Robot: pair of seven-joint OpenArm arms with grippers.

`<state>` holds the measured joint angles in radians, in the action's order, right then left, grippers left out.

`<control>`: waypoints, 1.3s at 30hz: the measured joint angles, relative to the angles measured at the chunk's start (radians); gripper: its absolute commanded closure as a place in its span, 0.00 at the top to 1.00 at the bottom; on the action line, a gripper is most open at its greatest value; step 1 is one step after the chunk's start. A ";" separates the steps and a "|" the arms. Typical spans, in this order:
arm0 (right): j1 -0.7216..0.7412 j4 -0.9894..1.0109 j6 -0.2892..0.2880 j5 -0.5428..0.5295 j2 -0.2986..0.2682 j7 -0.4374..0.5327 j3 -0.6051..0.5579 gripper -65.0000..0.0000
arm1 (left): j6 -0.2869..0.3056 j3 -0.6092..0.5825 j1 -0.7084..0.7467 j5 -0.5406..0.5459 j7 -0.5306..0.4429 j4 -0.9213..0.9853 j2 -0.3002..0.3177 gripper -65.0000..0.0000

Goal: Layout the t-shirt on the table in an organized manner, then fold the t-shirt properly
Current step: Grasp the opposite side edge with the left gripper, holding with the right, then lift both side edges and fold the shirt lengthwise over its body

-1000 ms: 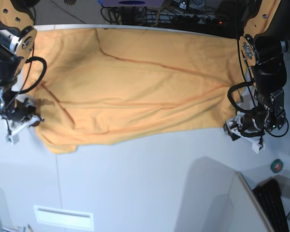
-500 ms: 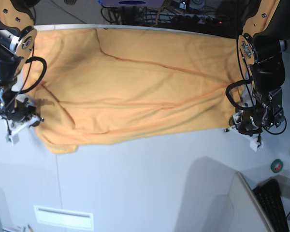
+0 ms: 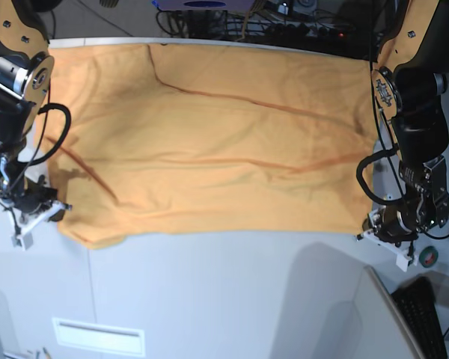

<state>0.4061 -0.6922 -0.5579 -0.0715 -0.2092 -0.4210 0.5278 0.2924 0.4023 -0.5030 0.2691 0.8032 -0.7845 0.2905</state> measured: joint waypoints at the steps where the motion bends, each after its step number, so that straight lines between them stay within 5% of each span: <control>1: 0.000 -0.010 0.000 0.001 0.000 0.003 0.000 0.00 | 0.000 0.000 -0.002 0.000 0.003 -0.009 0.000 0.00; 8: 0.002 -0.124 0.000 0.002 0.003 0.010 -0.002 0.00 | 0.000 -0.132 -0.010 0.000 0.005 -0.056 -0.003 0.00; 24: -0.023 -0.170 0.000 0.000 0.009 0.103 -0.002 0.00 | 0.000 -0.142 -0.061 -0.004 0.002 -0.107 -0.051 0.00; 39: -0.108 -0.170 0.000 0.002 0.011 0.104 -0.005 0.00 | 0.000 -0.135 0.108 0.000 0.010 -0.218 -0.056 0.00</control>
<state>0.2981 -0.8619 -0.5583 -0.0692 -0.1982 -0.3172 0.5232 0.2928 0.2676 -0.3954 0.2687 0.8127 -1.0027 0.2348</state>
